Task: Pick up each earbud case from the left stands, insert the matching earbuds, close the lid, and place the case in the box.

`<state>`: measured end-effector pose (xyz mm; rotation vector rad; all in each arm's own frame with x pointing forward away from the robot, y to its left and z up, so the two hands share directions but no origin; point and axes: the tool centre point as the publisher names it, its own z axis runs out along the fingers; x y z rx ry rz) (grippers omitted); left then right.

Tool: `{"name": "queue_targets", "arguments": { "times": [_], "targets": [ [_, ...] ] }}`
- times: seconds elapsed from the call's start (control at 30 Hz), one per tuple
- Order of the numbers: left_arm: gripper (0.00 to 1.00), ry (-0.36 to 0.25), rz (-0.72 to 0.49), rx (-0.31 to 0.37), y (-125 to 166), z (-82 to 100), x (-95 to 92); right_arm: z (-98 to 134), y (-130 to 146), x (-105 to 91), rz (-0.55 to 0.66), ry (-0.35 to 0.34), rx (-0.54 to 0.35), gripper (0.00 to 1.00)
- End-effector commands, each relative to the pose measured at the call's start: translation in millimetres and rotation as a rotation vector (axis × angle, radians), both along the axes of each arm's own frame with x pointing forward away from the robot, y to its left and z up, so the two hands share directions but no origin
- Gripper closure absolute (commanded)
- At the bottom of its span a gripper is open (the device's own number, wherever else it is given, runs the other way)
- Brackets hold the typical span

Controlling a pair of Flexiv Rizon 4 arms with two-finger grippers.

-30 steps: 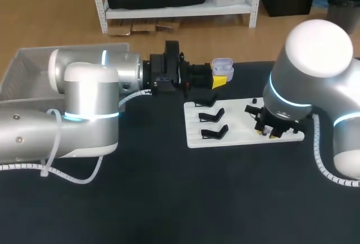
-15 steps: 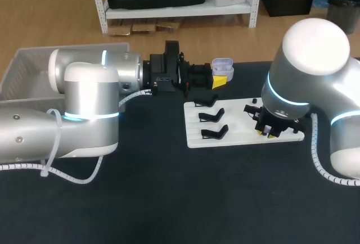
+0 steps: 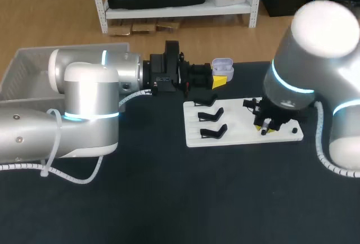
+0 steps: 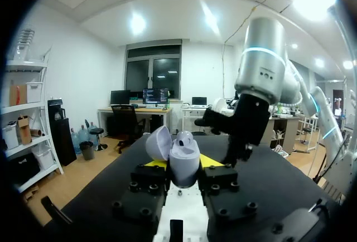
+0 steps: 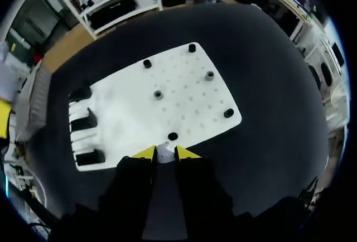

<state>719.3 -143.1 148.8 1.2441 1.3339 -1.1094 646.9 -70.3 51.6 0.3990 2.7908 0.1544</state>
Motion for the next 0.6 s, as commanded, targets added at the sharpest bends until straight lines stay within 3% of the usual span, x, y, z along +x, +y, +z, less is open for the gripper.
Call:
{"name": "queue_targets", "arguments": {
  "times": [0.03,0.17,0.6],
  "targets": [
    [1.0,-0.004,0.003,-0.005,-0.2,-1.1,-0.3,51.0,2.8,-11.5,0.096,0.104,0.005,1.0],
    [1.0,-0.004,0.003,-0.005,-0.2,-1.1,-0.3,82.9,14.1,-20.5,0.234,0.123,-0.019,1.0],
    [1.0,-0.004,0.003,-0.005,-0.2,-1.1,-0.3,164.0,56.6,-19.9,0.519,0.033,-0.011,1.0]
  ]
}}
